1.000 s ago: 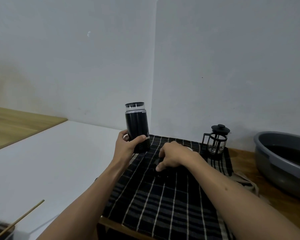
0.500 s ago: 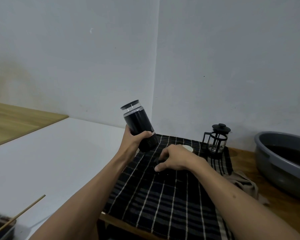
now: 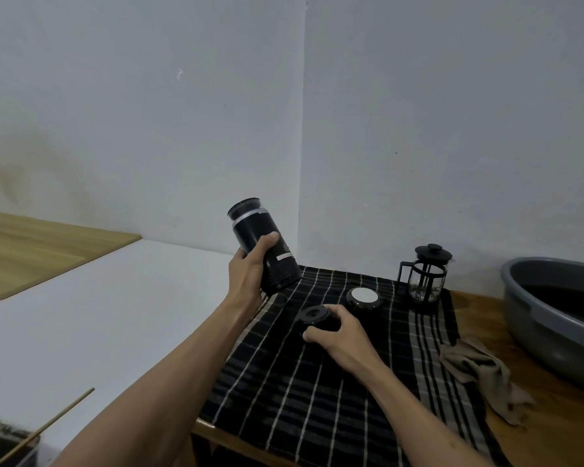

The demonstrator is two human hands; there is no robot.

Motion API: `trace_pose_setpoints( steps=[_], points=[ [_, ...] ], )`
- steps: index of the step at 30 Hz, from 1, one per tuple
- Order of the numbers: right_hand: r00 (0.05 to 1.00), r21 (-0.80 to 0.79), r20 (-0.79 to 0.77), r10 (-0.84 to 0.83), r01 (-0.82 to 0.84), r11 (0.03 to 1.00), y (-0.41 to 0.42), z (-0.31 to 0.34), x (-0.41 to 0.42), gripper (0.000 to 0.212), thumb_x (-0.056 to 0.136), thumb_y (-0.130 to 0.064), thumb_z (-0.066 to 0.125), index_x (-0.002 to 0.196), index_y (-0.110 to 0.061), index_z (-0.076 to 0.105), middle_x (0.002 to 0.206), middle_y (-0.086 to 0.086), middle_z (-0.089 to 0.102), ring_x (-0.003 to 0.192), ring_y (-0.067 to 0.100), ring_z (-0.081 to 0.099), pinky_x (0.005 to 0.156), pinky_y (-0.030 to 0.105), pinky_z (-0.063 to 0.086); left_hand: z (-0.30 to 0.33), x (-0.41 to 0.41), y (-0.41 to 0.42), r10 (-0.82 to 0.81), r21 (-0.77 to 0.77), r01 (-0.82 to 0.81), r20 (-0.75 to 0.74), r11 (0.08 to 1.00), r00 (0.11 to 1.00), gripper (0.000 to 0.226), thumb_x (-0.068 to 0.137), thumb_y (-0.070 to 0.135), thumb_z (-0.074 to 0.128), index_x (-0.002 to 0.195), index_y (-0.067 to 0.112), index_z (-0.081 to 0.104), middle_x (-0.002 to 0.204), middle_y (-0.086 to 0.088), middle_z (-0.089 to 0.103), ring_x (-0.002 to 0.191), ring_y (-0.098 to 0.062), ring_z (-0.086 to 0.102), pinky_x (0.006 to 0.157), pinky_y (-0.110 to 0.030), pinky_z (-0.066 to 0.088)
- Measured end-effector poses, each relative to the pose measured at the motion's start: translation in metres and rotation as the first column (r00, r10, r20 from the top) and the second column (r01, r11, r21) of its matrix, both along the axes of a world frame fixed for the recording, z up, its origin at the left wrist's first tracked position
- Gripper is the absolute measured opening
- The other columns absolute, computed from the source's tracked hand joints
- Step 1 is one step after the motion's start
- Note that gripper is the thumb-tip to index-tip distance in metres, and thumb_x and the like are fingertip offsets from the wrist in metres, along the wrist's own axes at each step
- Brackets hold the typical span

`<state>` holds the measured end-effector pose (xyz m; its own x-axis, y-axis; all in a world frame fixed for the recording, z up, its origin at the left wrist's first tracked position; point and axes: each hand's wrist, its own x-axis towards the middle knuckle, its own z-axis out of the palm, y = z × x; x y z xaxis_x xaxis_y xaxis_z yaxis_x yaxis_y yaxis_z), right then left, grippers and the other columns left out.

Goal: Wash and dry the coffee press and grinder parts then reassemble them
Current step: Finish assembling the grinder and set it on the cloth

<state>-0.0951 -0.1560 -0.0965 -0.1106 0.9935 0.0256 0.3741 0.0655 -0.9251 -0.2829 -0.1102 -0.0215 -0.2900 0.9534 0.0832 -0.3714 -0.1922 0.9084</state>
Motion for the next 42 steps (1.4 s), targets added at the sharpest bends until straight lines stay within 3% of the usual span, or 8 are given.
trace_pose_setpoints(
  steps=[8,14,22,27,31,33,37,42],
  points=[
    [0.97,0.194,-0.241,-0.012,0.061,0.979,-0.004,0.025,-0.013,0.062,0.075,-0.038,0.089,0.127,-0.035,0.056,0.118,-0.016,0.067,0.106,-0.007,0.063,0.08,0.015,0.049,0.018,0.016,0.008,0.107,0.002,-0.108,-0.175,0.994,0.979,0.05,0.072,0.053,0.081,0.097,0.01,0.075,0.088,-0.006,0.079,0.078,-0.018,0.074,0.07,-0.031,0.056],
    [0.93,0.231,-0.367,-0.028,0.12,0.966,0.0,0.036,-0.016,0.057,0.074,-0.041,0.09,0.123,-0.035,0.062,0.108,-0.012,0.074,0.1,0.002,0.07,0.09,0.028,0.057,0.028,0.032,0.003,0.09,0.058,-0.081,-0.194,0.995,0.977,0.046,0.078,0.048,0.081,0.102,0.009,0.073,0.091,-0.007,0.078,0.077,-0.017,0.074,0.067,-0.028,0.055],
    [0.92,0.209,-0.392,-0.016,0.106,0.972,-0.002,0.05,-0.015,0.068,0.068,-0.059,0.088,0.125,-0.034,0.061,0.112,-0.015,0.073,0.105,-0.001,0.068,0.092,0.023,0.054,0.035,0.044,0.001,0.08,0.138,-0.051,-0.213,0.989,0.974,0.046,0.078,0.044,0.082,0.108,0.012,0.07,0.1,-0.012,0.077,0.089,-0.027,0.076,0.079,-0.037,0.063],
    [0.904,0.17,-0.428,0.012,0.067,0.983,-0.005,0.048,-0.012,0.062,0.078,-0.022,0.088,0.131,-0.029,0.055,0.118,-0.011,0.069,0.099,-0.009,0.067,0.083,0.018,0.054,0.041,0.045,0.002,0.077,0.124,-0.055,-0.181,0.991,0.98,0.045,0.079,0.042,0.081,0.109,0.011,0.069,0.1,-0.013,0.077,0.082,-0.023,0.075,0.075,-0.035,0.062],
    [0.859,0.154,-0.511,0.037,0.049,0.987,-0.004,0.045,-0.012,0.049,0.083,-0.024,0.084,0.128,-0.022,0.063,0.115,-0.004,0.076,0.11,0.009,0.071,0.094,0.029,0.056,0.046,0.043,0.001,0.048,0.128,-0.029,-0.148,0.991,0.988,0.05,0.079,0.044,0.08,0.112,0.008,0.07,0.099,-0.015,0.077,0.082,-0.026,0.074,0.078,-0.038,0.062],
    [0.704,0.118,-0.696,0.142,-0.083,0.99,-0.007,0.048,-0.012,0.04,0.092,-0.017,0.074,0.129,-0.006,0.063,0.118,0.01,0.076,0.115,0.027,0.071,0.098,0.036,0.058,0.051,0.041,0.0,0.009,0.136,0.009,-0.129,0.991,0.992,0.05,0.082,0.043,0.078,0.111,0.003,0.07,0.095,-0.015,0.076,0.081,-0.027,0.072,0.079,-0.04,0.06],
    [0.446,0.023,-0.882,0.15,-0.279,0.96,-0.018,0.062,-0.015,0.048,0.105,-0.034,0.05,0.13,0.006,0.06,0.118,0.027,0.072,0.106,0.033,0.074,0.084,0.032,0.064,0.056,0.041,0.002,-0.153,0.145,0.154,-0.019,0.977,0.988,0.052,0.074,0.045,0.082,0.105,0.004,0.07,0.094,-0.015,0.071,0.084,-0.033,0.066,0.093,-0.053,0.053],
    [0.592,-0.072,-0.805,0.04,-0.165,0.984,-0.017,0.072,-0.025,0.062,0.099,-0.058,0.046,0.124,-0.003,0.06,0.095,0.022,0.077,0.072,0.025,0.076,0.059,0.031,0.063,0.059,0.039,0.003,-0.04,0.158,0.029,0.068,0.987,0.997,0.059,0.075,0.042,0.081,0.113,0.0,0.068,0.093,-0.014,0.072,0.081,-0.029,0.068,0.082,-0.043,0.056]
  ],
)
